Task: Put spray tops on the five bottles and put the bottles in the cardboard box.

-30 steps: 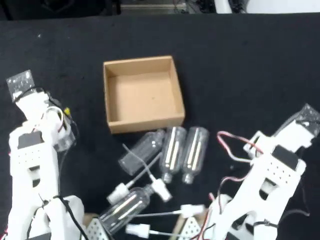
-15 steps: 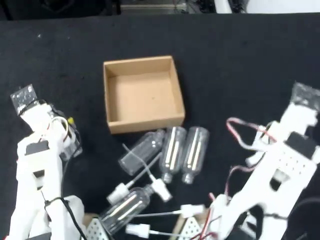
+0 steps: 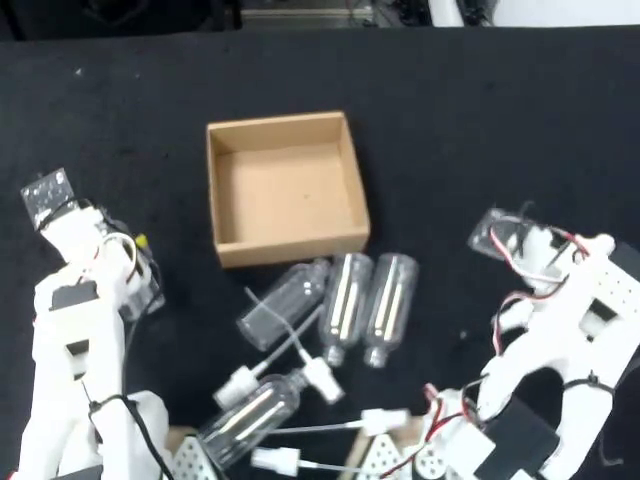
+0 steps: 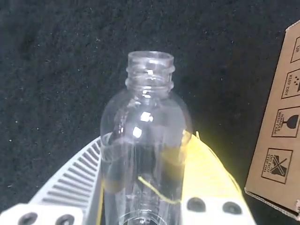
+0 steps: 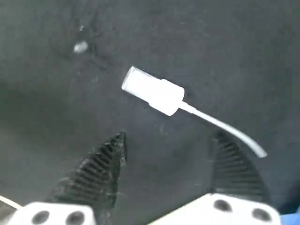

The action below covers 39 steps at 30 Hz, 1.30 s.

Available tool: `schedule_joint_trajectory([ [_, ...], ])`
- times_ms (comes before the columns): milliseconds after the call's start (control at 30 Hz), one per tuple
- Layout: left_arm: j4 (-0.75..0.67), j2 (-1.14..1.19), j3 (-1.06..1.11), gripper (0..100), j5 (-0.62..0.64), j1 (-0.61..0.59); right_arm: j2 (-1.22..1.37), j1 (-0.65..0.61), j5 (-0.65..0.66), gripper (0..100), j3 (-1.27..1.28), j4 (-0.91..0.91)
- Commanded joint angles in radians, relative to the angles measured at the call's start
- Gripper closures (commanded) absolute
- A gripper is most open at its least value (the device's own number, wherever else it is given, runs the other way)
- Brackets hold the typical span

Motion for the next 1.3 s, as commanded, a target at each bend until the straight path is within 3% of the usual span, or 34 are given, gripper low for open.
schedule_joint_trajectory([
  [0,-0.021,-0.037,-0.008,97,0.009,0.004,-0.001,0.017,0.08,66.3,0.042,-0.094],
  [133,-0.018,-0.037,-0.008,97,0.008,0.004,-0.001,0.023,0.203,66.3,0.225,-0.311],
  [300,-0.02,-0.037,-0.008,97,0.006,0.004,-0.001,0.017,0.204,67.0,0.424,-0.62],
  [400,-0.018,-0.037,-0.008,97,0.005,0.004,-0.001,0.017,0.201,75.4,0.503,-0.744],
  [500,-0.018,-0.037,-0.008,97,0.003,0.004,-0.01,0.011,0.132,93.0,0.53,-0.778],
  [533,-0.018,-0.037,-0.008,97,0.003,0.004,-0.01,-0.009,0.064,98.8,0.521,-0.778],
  [667,-0.018,-0.037,-0.008,97,0.003,0.004,-0.01,-0.043,-0.422,92.8,0.407,-0.732],
  [767,-0.018,-0.037,-0.008,97,0.003,0.004,-0.001,-0.037,-0.753,92.8,0.262,-0.577],
  [933,-0.017,-0.037,-0.008,97,0.003,0.004,0.002,-0.012,-1.077,92.3,0.074,-0.218],
  [1100,-0.015,-0.037,-0.007,97,0.003,0.004,0.096,-0.02,-1.109,82.4,0.005,-0.137],
  [1267,-0.015,-0.037,-0.007,97,0.003,0.004,0.239,-0.021,-0.839,71.7,-0.056,-0.129],
])
